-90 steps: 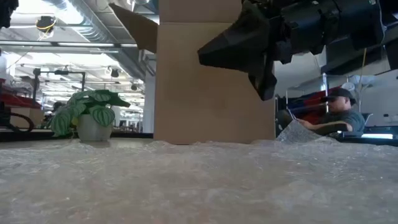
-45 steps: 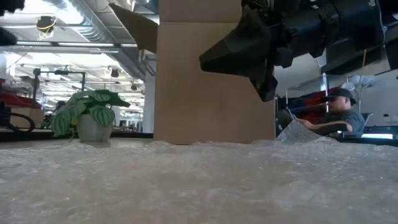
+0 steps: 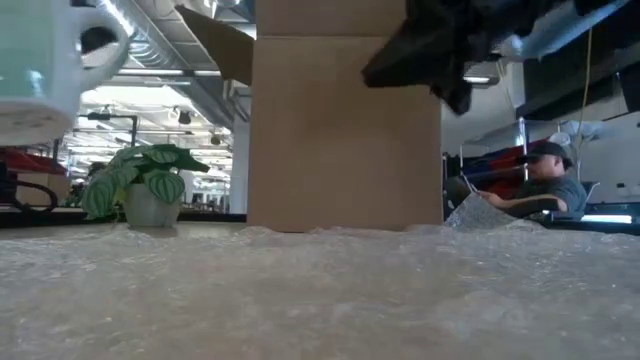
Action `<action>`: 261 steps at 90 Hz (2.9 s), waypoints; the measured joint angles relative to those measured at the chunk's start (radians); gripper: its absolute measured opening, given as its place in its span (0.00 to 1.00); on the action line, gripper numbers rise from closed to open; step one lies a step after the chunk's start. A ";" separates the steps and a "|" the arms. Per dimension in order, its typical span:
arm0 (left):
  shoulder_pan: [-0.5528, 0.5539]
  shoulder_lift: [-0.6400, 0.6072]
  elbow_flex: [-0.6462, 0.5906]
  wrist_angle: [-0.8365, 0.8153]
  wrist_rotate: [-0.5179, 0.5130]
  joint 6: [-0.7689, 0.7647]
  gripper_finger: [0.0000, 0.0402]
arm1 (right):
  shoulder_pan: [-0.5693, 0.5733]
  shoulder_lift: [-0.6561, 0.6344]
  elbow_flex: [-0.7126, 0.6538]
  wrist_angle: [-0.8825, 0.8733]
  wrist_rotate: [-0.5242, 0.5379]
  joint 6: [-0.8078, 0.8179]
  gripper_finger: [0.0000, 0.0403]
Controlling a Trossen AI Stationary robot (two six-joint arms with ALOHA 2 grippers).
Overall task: Wrap mug
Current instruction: Put the green mug on the bubble wrap
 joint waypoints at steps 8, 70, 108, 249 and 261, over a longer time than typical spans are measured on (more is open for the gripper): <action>0.050 0.050 0.001 0.033 0.057 0.054 0.00 | 0.000 -0.074 0.061 -0.216 0.058 -0.006 0.06; 0.294 0.360 0.198 0.203 0.118 0.371 0.00 | 0.003 -0.147 -0.266 -0.411 -0.153 0.089 0.06; 0.363 0.394 0.198 0.303 0.172 0.383 0.00 | -0.036 -0.150 -0.359 -0.358 -0.237 0.114 0.06; 0.301 0.222 0.198 0.133 0.154 0.327 0.00 | -0.038 0.383 0.162 -0.100 -0.590 -0.141 0.00; 0.258 0.222 0.197 0.074 0.157 0.277 0.00 | -0.065 0.470 0.270 -0.097 -0.658 -0.248 0.00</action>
